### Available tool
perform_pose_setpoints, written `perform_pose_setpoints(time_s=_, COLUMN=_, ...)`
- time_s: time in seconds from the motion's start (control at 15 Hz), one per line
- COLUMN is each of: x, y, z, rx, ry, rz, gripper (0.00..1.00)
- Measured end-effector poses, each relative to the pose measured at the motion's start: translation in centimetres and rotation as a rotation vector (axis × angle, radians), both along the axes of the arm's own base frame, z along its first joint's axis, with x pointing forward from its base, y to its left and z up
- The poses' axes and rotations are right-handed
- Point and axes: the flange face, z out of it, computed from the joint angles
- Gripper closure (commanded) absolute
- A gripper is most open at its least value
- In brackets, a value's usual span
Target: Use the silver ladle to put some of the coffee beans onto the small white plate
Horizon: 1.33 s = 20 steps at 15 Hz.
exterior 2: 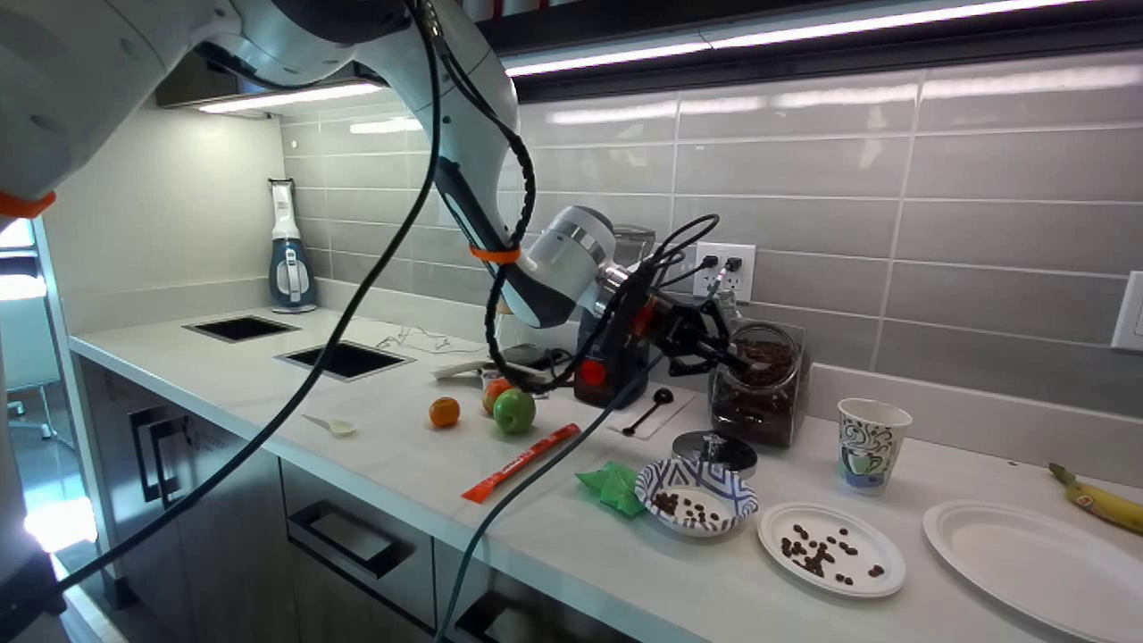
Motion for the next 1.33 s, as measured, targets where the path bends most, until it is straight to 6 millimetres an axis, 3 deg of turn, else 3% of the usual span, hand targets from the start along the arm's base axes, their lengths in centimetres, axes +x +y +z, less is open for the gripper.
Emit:
perform_pose_setpoints(time_s=0.53, x=-5.1, y=0.1, z=-1.2, rx=0.000, ry=0.029, rz=-0.117, gripper=0.99)
perform_pose_setpoints(time_s=1.33, x=-9.2, y=-5.2, z=-1.8, rx=0.151, ry=-0.014, rz=-0.420, gripper=0.99)
